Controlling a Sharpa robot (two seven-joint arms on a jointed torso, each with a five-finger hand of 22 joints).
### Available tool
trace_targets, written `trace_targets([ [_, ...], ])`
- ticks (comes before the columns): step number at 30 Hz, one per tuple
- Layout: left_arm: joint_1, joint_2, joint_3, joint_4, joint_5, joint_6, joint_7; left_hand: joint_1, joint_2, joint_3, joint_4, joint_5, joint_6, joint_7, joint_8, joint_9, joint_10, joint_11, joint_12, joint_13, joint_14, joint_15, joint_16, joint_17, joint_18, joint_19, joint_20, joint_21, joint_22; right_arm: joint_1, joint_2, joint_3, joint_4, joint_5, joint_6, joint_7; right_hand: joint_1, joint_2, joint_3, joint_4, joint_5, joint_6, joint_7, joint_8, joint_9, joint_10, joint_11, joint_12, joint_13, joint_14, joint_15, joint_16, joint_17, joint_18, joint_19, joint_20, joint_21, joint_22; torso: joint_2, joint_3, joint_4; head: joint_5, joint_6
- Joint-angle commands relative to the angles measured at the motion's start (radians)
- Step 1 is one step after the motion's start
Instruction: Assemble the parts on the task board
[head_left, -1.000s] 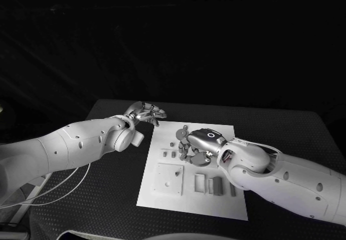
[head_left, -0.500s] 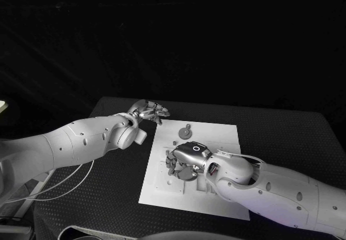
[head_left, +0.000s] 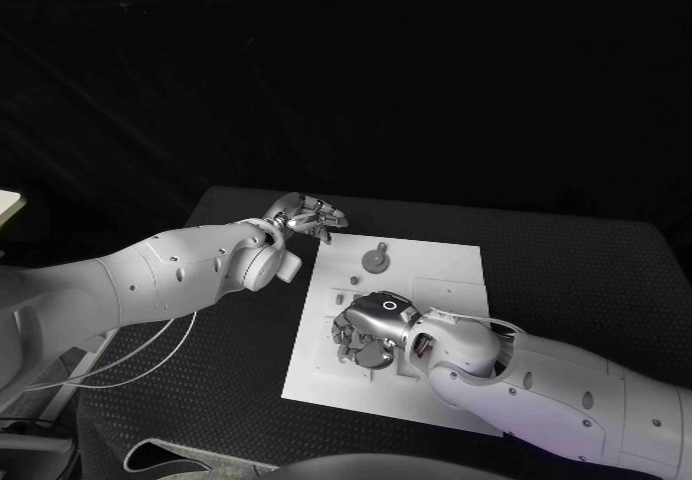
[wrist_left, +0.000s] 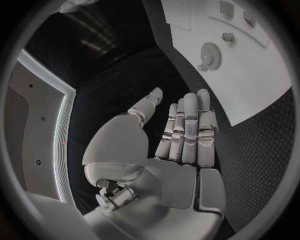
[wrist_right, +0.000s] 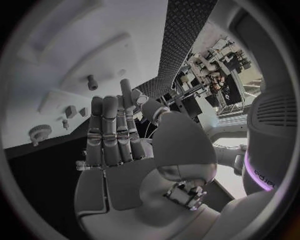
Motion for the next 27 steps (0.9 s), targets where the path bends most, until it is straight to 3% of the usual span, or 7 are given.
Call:
trace_targets([
  [1, 0.002, 0.000, 0.001, 0.001, 0.006, 0.012, 0.008, 0.000, 0.008, -0.006, 0.001, -0.004, -0.002, 0.001, 0.001, -0.002, -0.004, 0.005, 0.000, -0.001, -0.009, 0.002, -0.006, 0.001, 0.015, -0.004, -0.002, -0.005, 0.001, -0.001, 0.000, 0.000, -0.003, -0.023, 0.013, 0.003, 0.002, 0.008, -0.003, 0.000, 0.002, 0.006, 0.000, 0.003, 0.001, 0.007, 0.002, 0.005, 0.002, 0.001, -0.005, 0.004, 0.000, 0.009, 0.008, 0.001, 0.004, 0.001, 0.000, 0.0000, -0.0022, 0.003, -0.002],
  [27, 0.002, 0.003, 0.001, 0.002, 0.006, 0.013, 0.008, 0.000, 0.008, -0.007, 0.002, -0.004, -0.003, 0.001, 0.002, -0.002, -0.005, 0.005, 0.000, -0.001, -0.009, 0.002, -0.007, 0.002, 0.015, -0.005, -0.002, -0.006, 0.001, -0.002, 0.010, -0.017, -0.014, -0.033, 0.041, -0.015, 0.002, 0.008, -0.003, 0.000, 0.002, 0.007, 0.000, 0.002, 0.001, 0.008, 0.002, 0.004, 0.003, 0.002, -0.006, 0.005, 0.000, 0.009, 0.009, 0.000, 0.004, 0.002, 0.000, -0.0012, -0.0032, -0.001, -0.009],
])
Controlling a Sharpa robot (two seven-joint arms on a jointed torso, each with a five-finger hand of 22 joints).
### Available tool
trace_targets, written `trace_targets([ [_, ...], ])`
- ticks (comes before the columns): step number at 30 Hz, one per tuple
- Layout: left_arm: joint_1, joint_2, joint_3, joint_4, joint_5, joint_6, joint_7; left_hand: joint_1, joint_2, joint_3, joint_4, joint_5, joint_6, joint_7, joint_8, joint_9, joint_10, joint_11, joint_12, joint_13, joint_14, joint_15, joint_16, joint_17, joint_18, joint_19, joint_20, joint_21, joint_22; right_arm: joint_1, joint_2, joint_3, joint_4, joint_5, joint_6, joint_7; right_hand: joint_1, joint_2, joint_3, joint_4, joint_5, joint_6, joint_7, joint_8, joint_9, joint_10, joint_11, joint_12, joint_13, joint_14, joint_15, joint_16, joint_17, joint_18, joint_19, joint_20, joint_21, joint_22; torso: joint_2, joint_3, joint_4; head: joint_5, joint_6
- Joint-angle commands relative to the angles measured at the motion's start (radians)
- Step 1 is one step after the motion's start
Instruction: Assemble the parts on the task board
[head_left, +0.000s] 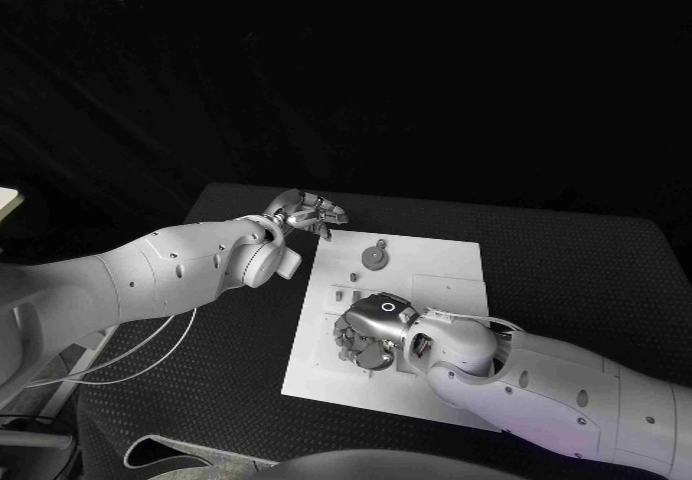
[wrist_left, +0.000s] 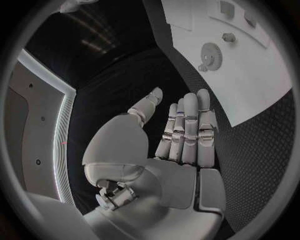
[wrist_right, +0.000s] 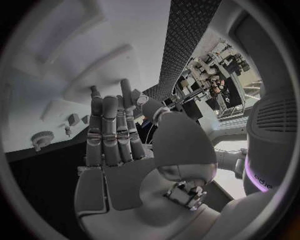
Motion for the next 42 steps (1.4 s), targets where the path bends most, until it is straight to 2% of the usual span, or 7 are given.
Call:
trace_targets([
  [1, 0.002, 0.002, 0.001, 0.002, 0.005, 0.012, 0.008, 0.000, 0.008, -0.007, 0.002, -0.004, -0.003, 0.001, 0.002, -0.001, -0.005, 0.005, 0.000, -0.001, -0.006, -0.002, -0.007, 0.001, 0.015, -0.005, -0.002, -0.006, 0.001, -0.001, 0.001, -0.001, -0.002, -0.019, 0.014, -0.011, 0.004, 0.010, -0.001, 0.001, 0.003, 0.007, 0.000, 0.005, 0.002, 0.006, 0.000, 0.003, 0.001, 0.001, -0.008, 0.005, 0.000, 0.014, 0.009, 0.000, 0.004, 0.001, 0.000, 0.0002, -0.0010, 0.000, -0.001],
  [15, 0.002, 0.003, 0.001, 0.002, 0.002, 0.012, 0.008, 0.001, 0.008, -0.007, 0.001, -0.004, -0.003, 0.001, 0.002, -0.001, -0.005, 0.005, 0.000, -0.002, -0.006, -0.002, -0.007, 0.002, 0.015, -0.004, -0.002, -0.006, 0.001, -0.005, 0.009, -0.002, -0.003, -0.025, -0.014, -0.015, 0.004, 0.011, -0.001, 0.001, 0.003, 0.007, 0.000, 0.005, 0.002, 0.006, 0.000, 0.003, 0.002, 0.001, -0.008, 0.005, 0.000, 0.014, 0.009, 0.000, 0.004, 0.002, 0.000, 0.0011, 0.0005, 0.002, -0.005],
  [23, 0.002, 0.004, 0.001, 0.002, 0.002, 0.014, 0.008, 0.001, 0.007, -0.007, 0.001, -0.004, -0.003, 0.001, 0.002, -0.002, -0.005, 0.005, 0.000, -0.002, -0.006, -0.002, -0.007, 0.002, 0.015, -0.004, -0.002, -0.006, 0.001, -0.006, 0.014, -0.002, -0.018, -0.029, -0.019, -0.021, 0.004, 0.011, 0.000, 0.001, 0.003, 0.008, 0.000, 0.005, 0.002, 0.006, -0.001, 0.003, 0.002, 0.001, -0.008, 0.006, 0.000, 0.014, 0.010, -0.001, 0.004, 0.002, 0.000, 0.0010, -0.0009, 0.002, -0.004],
  [42, 0.002, 0.002, 0.001, 0.003, -0.009, 0.021, 0.008, 0.000, 0.007, -0.008, 0.002, -0.004, -0.004, 0.002, 0.002, -0.002, -0.007, 0.006, 0.000, -0.002, -0.006, -0.001, -0.007, 0.003, 0.014, -0.004, -0.001, -0.007, 0.002, -0.007, 0.022, -0.003, -0.027, -0.029, 0.005, -0.019, 0.004, 0.009, 0.000, 0.001, 0.003, 0.008, 0.000, 0.005, 0.002, 0.006, -0.001, 0.002, 0.003, 0.001, -0.008, 0.006, 0.000, 0.014, 0.010, -0.001, 0.004, 0.003, 0.000, 0.0014, -0.0009, 0.000, -0.002],
])
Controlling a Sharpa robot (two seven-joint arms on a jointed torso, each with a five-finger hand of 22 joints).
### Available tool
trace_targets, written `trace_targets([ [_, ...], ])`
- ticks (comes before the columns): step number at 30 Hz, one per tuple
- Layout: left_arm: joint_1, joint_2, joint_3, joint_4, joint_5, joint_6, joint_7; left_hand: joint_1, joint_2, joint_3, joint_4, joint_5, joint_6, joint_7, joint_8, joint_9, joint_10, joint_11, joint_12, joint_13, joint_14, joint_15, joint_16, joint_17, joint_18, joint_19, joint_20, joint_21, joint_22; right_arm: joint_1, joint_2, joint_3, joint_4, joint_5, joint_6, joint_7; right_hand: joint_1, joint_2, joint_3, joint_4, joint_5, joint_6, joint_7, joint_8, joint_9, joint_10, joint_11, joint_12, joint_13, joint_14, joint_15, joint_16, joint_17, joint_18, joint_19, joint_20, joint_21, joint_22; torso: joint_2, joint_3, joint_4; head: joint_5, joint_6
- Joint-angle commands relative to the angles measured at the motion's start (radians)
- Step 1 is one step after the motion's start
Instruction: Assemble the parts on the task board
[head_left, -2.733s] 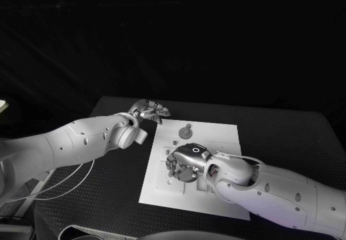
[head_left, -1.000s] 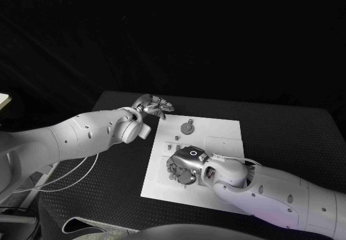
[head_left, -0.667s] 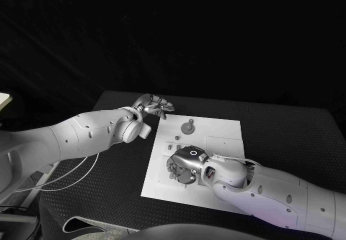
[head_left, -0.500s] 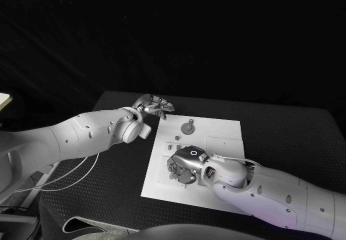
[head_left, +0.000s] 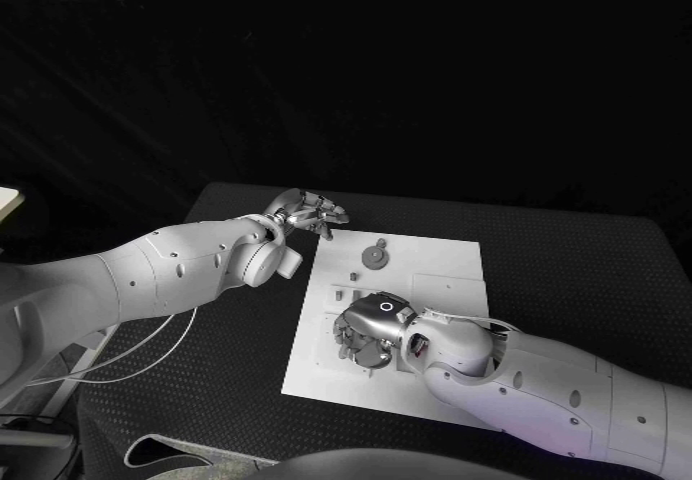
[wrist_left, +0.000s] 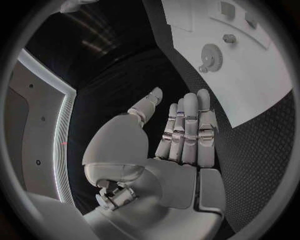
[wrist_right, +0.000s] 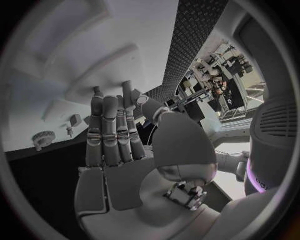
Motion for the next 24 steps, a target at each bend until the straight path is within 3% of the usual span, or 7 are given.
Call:
trace_targets([
  [1, 0.002, 0.002, 0.001, 0.003, -0.005, 0.015, 0.008, 0.000, 0.007, -0.006, 0.000, -0.004, -0.004, 0.002, 0.002, -0.001, -0.004, 0.003, 0.000, -0.001, -0.006, -0.001, -0.004, 0.001, 0.014, -0.004, -0.001, -0.007, 0.001, 0.000, 0.004, 0.000, -0.004, -0.006, 0.022, 0.003, 0.000, 0.003, 0.001, 0.002, 0.007, 0.004, 0.001, 0.004, 0.001, 0.005, 0.000, 0.001, 0.001, -0.004, -0.007, 0.005, 0.000, 0.021, 0.005, 0.003, 0.003, 0.001, 0.000, 0.0000, 0.0001, 0.000, 0.001],
  [4, 0.002, 0.001, 0.001, 0.003, -0.005, 0.015, 0.008, 0.000, 0.007, -0.006, 0.000, -0.004, -0.004, 0.002, 0.002, -0.002, -0.004, 0.003, 0.000, -0.002, -0.006, -0.001, -0.004, 0.001, 0.014, -0.004, -0.001, -0.007, 0.001, 0.000, 0.008, -0.004, -0.009, 0.006, 0.032, 0.013, -0.003, -0.011, -0.002, 0.002, 0.007, -0.002, 0.003, 0.000, 0.000, -0.001, 0.003, -0.003, 0.000, -0.006, -0.005, 0.005, -0.001, 0.021, 0.002, 0.004, 0.001, 0.002, 0.000, -0.0002, 0.0002, -0.001, 0.001],
  [11, 0.002, 0.001, 0.001, 0.003, -0.005, 0.016, 0.008, -0.001, 0.007, -0.006, 0.000, -0.004, -0.004, 0.002, 0.002, -0.002, -0.004, 0.003, 0.000, -0.002, -0.007, -0.001, -0.004, 0.002, 0.014, -0.004, -0.001, -0.008, 0.001, 0.000, 0.013, -0.011, -0.016, 0.022, 0.027, 0.022, -0.003, -0.011, -0.002, 0.002, 0.007, -0.002, 0.003, 0.000, 0.000, -0.001, 0.003, -0.003, 0.000, -0.006, -0.005, 0.005, -0.001, 0.021, 0.002, 0.004, 0.001, 0.002, 0.000, -0.0001, -0.0003, -0.002, 0.000],
  [24, 0.002, -0.001, 0.000, 0.003, -0.005, 0.017, 0.006, -0.001, 0.007, -0.006, 0.000, -0.004, -0.004, 0.002, 0.002, -0.002, -0.005, 0.004, 0.000, -0.002, -0.007, -0.001, -0.005, 0.002, 0.015, -0.005, -0.001, -0.009, 0.002, 0.000, 0.010, -0.013, -0.010, 0.072, -0.022, 0.043, -0.003, -0.011, -0.002, 0.002, 0.007, -0.002, 0.003, 0.000, 0.000, -0.001, 0.003, -0.003, 0.000, -0.006, -0.005, 0.005, -0.001, 0.021, 0.002, 0.004, 0.001, 0.002, 0.000, 0.0001, 0.0001, -0.002, 0.000],
])
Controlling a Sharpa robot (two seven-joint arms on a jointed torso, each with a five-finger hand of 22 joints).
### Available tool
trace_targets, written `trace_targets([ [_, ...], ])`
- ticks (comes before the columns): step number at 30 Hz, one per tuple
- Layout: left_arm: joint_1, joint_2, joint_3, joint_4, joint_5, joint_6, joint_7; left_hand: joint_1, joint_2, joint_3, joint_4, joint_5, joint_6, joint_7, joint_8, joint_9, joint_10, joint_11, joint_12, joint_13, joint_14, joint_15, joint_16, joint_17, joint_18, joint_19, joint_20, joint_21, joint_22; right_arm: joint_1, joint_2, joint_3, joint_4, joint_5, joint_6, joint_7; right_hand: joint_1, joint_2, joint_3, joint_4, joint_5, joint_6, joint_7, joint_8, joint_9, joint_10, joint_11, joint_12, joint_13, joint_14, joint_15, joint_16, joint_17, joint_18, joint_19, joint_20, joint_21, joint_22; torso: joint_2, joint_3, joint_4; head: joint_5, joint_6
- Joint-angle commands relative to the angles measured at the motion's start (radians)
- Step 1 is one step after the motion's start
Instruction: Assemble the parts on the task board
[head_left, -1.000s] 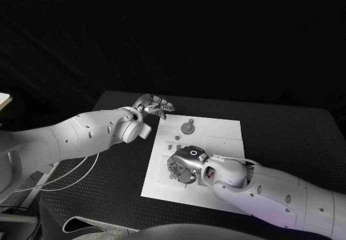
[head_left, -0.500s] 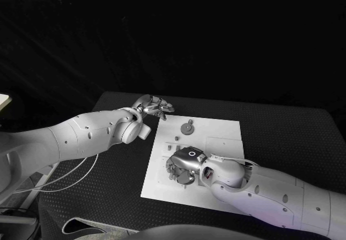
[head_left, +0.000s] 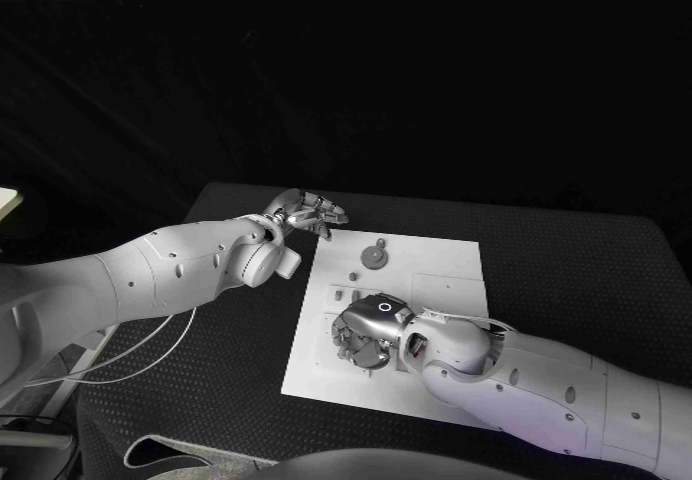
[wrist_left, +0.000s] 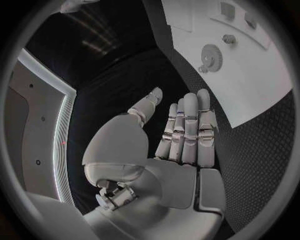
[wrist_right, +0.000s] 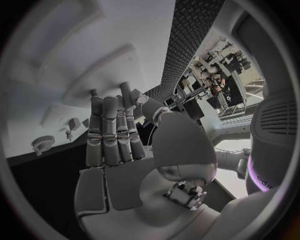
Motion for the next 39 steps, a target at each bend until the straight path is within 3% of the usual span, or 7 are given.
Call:
trace_targets([
  [1, 0.002, 0.001, 0.001, 0.002, -0.004, 0.014, 0.006, -0.001, 0.007, -0.006, 0.000, -0.004, -0.004, 0.002, 0.002, -0.001, -0.005, 0.004, 0.000, -0.001, -0.007, -0.001, -0.005, 0.001, 0.014, -0.003, -0.003, -0.005, 0.001, -0.003, -0.001, -0.002, 0.006, 0.029, -0.022, 0.024, -0.002, -0.011, -0.002, 0.002, 0.002, -0.001, 0.003, 0.005, 0.002, 0.002, 0.003, -0.003, 0.000, -0.001, -0.003, 0.005, -0.001, 0.008, 0.002, 0.004, 0.001, 0.001, 0.000, 0.0006, 0.0006, -0.001, 0.000],
  [6, 0.002, 0.001, 0.001, 0.001, -0.004, 0.014, 0.005, 0.001, 0.006, -0.006, -0.001, -0.004, -0.005, 0.002, 0.002, -0.002, -0.006, 0.004, -0.001, -0.001, -0.007, -0.001, -0.005, 0.002, 0.014, -0.003, -0.003, -0.005, 0.001, -0.003, -0.019, -0.002, 0.025, 0.034, -0.047, 0.026, -0.002, -0.011, -0.002, 0.002, 0.002, -0.001, 0.003, 0.005, 0.002, 0.002, 0.003, -0.003, 0.000, -0.001, -0.003, 0.005, -0.001, 0.008, 0.002, 0.004, 0.001, 0.001, -0.001, 0.0009, 0.0003, -0.001, -0.001],
  [7, 0.002, 0.001, 0.001, 0.001, -0.004, 0.014, 0.005, 0.001, 0.006, -0.006, -0.001, -0.004, -0.005, 0.002, 0.002, -0.002, -0.006, 0.004, -0.001, -0.002, -0.007, -0.001, -0.005, 0.002, 0.015, -0.003, -0.003, -0.005, 0.001, -0.003, -0.023, -0.002, 0.031, 0.036, -0.053, 0.028, -0.088, -0.151, -0.070, 0.015, 0.006, -0.087, 0.033, -0.041, -0.017, -0.089, -0.014, -0.051, -0.022, -0.018, 0.066, -0.003, -0.003, -0.010, -0.014, 0.016, -0.004, 0.002, 0.000, 0.0011, 0.0005, -0.001, -0.001],
  [8, 0.002, 0.000, 0.001, 0.001, -0.004, 0.015, 0.005, 0.001, 0.006, -0.006, -0.001, -0.004, -0.005, 0.002, 0.002, -0.002, -0.006, 0.004, -0.001, -0.002, -0.007, -0.001, -0.005, 0.002, 0.015, -0.003, -0.003, -0.005, 0.001, -0.003, -0.027, -0.001, 0.036, 0.039, -0.059, 0.030, -0.091, -0.156, -0.072, 0.016, 0.006, -0.090, 0.034, -0.043, -0.018, -0.092, -0.014, -0.053, -0.022, -0.018, 0.069, -0.003, -0.003, -0.011, -0.015, 0.017, -0.004, 0.002, 0.000, 0.0015, 0.0005, 0.000, -0.001],
  [11, 0.002, 0.001, 0.001, 0.000, -0.004, 0.015, 0.005, 0.001, 0.006, -0.006, -0.001, -0.004, -0.005, 0.002, 0.002, -0.002, -0.007, 0.004, -0.001, -0.002, -0.007, -0.001, -0.005, 0.002, 0.015, -0.003, -0.003, -0.005, 0.001, -0.003, -0.035, -0.001, 0.045, 0.045, -0.072, 0.034, -0.099, -0.134, -0.063, 0.015, 0.002, -0.170, 0.065, -0.085, -0.036, -0.163, 0.066, -0.077, -0.040, -0.046, 0.057, -0.012, -0.005, -0.007, -0.031, 0.009, -0.017, -0.004, 0.000, 0.0018, 0.0003, 0.000, -0.001],
  [28, 0.002, 0.004, 0.001, -0.004, -0.004, 0.014, 0.005, 0.002, 0.006, -0.006, -0.001, -0.004, -0.006, 0.002, 0.002, -0.002, -0.008, 0.005, -0.001, -0.002, -0.007, 0.000, -0.005, 0.002, 0.015, -0.003, -0.003, -0.005, 0.001, -0.002, -0.060, 0.005, 0.061, 0.062, -0.102, 0.036, -0.096, -0.131, -0.056, 0.010, 0.002, -0.166, 0.070, -0.079, -0.035, -0.165, 0.067, -0.072, -0.042, -0.049, 0.057, -0.002, -0.002, -0.003, -0.030, 0.011, -0.017, -0.001, -0.001, 0.0000, 0.0009, -0.006, 0.005],
  [39, 0.002, 0.000, 0.001, -0.013, 0.003, 0.011, 0.011, 0.002, 0.007, -0.006, -0.001, -0.004, -0.006, 0.002, 0.002, -0.002, -0.008, 0.005, -0.001, -0.002, -0.007, 0.000, -0.005, 0.003, 0.015, -0.003, -0.002, -0.006, 0.002, 0.052, -0.172, 0.063, 0.128, 0.258, -0.149, 0.086, -0.059, -0.100, -0.049, 0.006, 0.002, -0.151, 0.071, -0.063, -0.032, -0.080, 0.033, -0.025, -0.021, -0.003, 0.024, 0.065, 0.025, 0.008, 0.023, -0.002, 0.020, 0.025, -0.001, 0.0009, -0.0053, -0.024, 0.026],
])
